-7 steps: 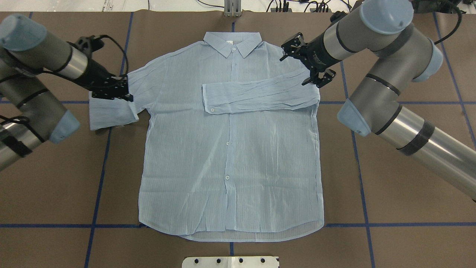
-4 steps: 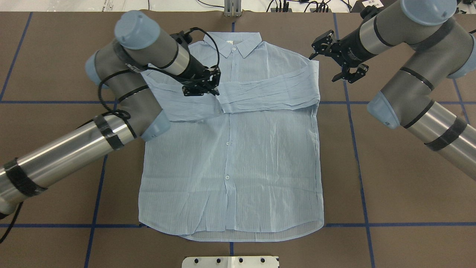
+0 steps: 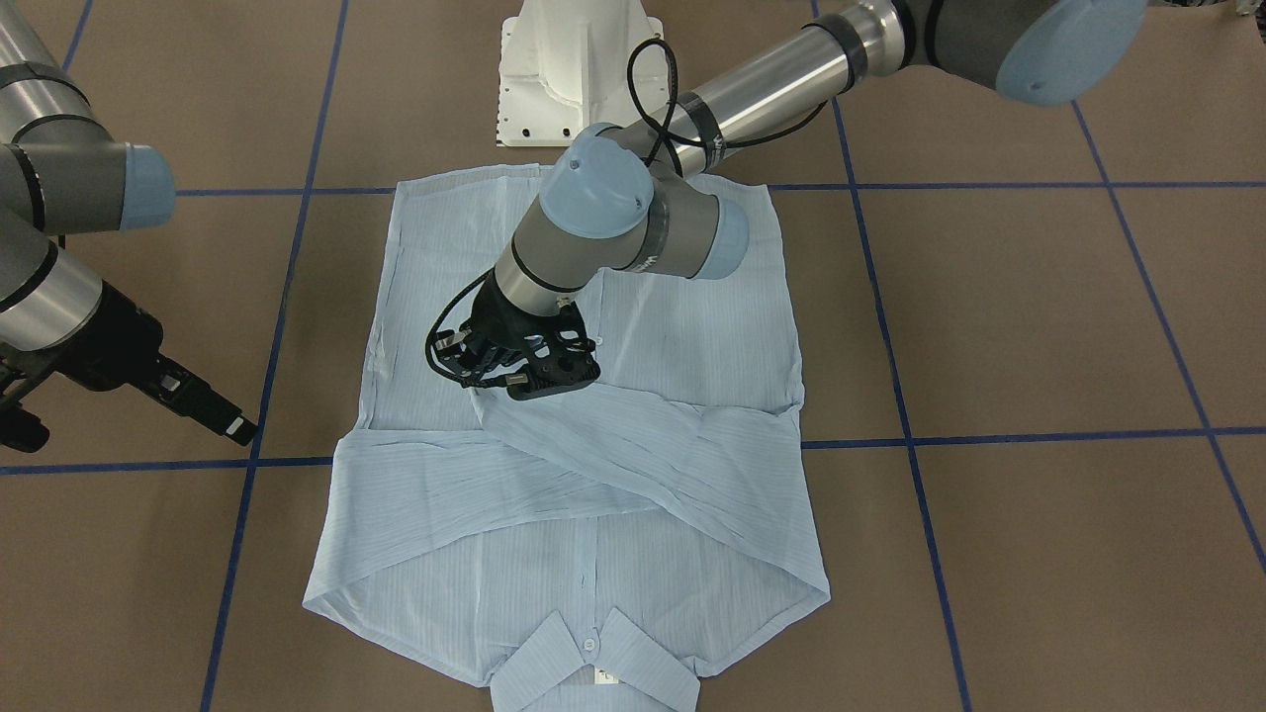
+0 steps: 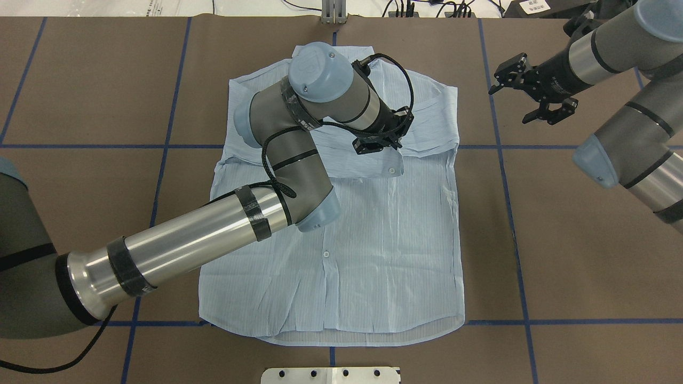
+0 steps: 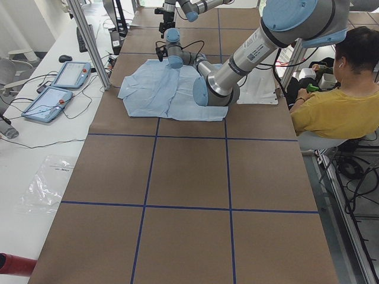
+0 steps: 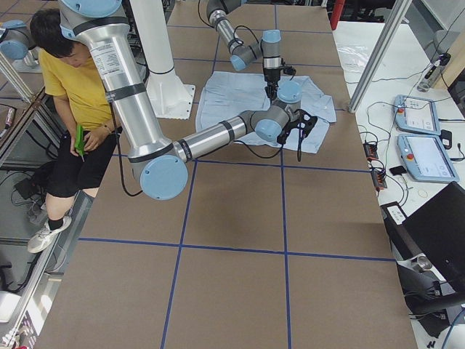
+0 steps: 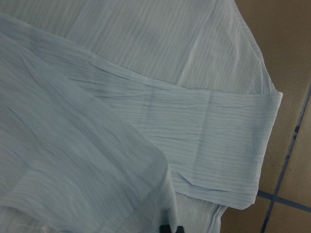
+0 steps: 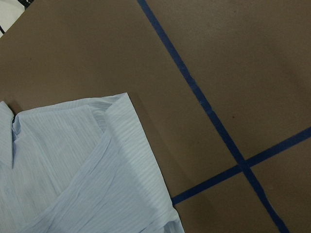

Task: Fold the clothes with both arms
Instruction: 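Carry the other sleeve across the chest with the left gripper while the right lifts away, then release the sleeve with the left gripper while the right gripper moves to the hem corner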

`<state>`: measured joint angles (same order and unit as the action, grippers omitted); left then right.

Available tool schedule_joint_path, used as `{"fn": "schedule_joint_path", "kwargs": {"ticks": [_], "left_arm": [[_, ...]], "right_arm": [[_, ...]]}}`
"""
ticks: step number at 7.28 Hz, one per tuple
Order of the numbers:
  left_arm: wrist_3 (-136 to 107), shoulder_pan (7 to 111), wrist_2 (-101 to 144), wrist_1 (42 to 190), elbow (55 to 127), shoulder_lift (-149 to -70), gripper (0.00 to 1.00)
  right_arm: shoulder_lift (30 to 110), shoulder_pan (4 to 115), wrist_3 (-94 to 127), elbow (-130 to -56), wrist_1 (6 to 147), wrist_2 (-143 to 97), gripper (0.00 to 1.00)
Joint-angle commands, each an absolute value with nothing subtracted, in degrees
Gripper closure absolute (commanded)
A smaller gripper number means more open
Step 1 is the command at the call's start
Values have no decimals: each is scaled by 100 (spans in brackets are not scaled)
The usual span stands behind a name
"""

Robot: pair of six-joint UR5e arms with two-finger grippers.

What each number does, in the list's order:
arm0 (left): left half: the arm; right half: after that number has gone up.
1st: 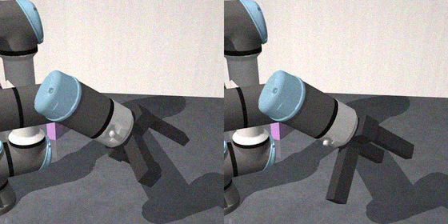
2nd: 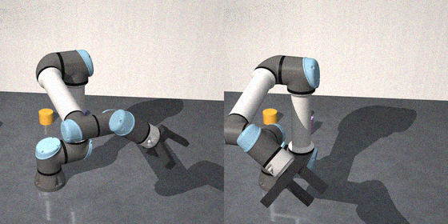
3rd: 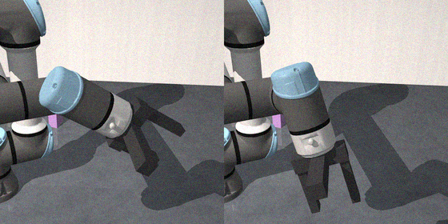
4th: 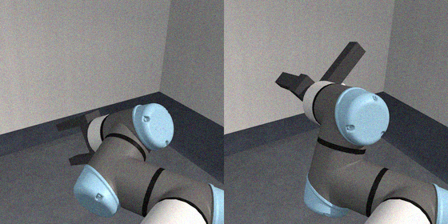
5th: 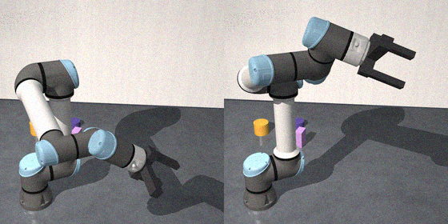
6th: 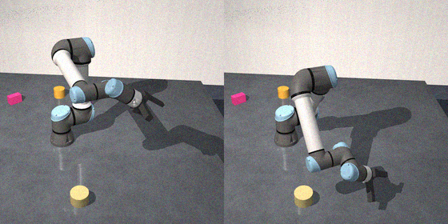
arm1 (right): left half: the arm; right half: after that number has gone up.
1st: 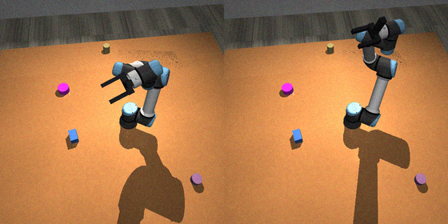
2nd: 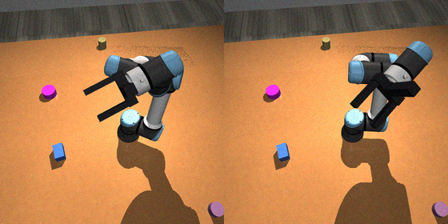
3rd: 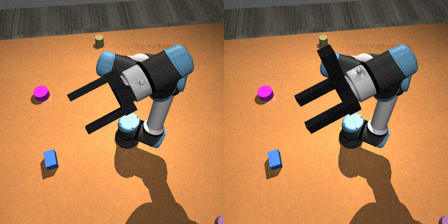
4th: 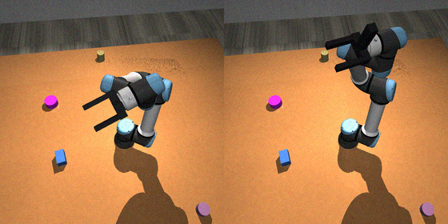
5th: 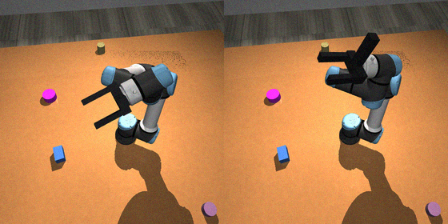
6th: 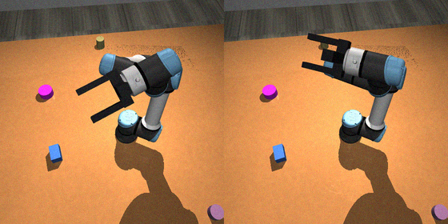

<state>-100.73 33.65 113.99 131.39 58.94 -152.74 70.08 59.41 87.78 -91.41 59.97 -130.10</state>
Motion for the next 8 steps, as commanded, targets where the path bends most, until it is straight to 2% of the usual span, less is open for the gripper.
{"fn": "schedule_joint_path", "kwargs": {"ticks": [1, 2, 4, 5, 6, 7, 8], "left_arm": [[-10020, 3287, 11233, 13140, 5854, -15311, 18], [-9959, 3287, 11163, 13148, 5880, -15354, 5], [-10010, 3287, 11162, 13105, 6168, -15320, 5], [-10019, 3296, 11188, 12817, 6588, -15215, 5], [-10011, 3296, 11206, 12466, 7297, -14779, 5], [-9932, 3305, 11215, 12419, 8296, -13930, 6], [-9723, 3339, 11197, 12419, 8836, -13426, 6]], "right_arm": [[7066, 5985, 8692, -9158, 5994, -13034, 0], [7110, 5968, 8701, -9167, 5994, -12982, 0], [7119, 5802, 8850, -9289, 5994, -12859, 0], [7145, 5401, 9312, -9568, 5994, -12510, 0], [7337, 4805, 10030, -9998, 6038, -11880, 0], [7548, 4094, 10533, -10454, 6247, -11335, 1], [7645, 3373, 10877, -11164, 7250, -10720, 2]]}}
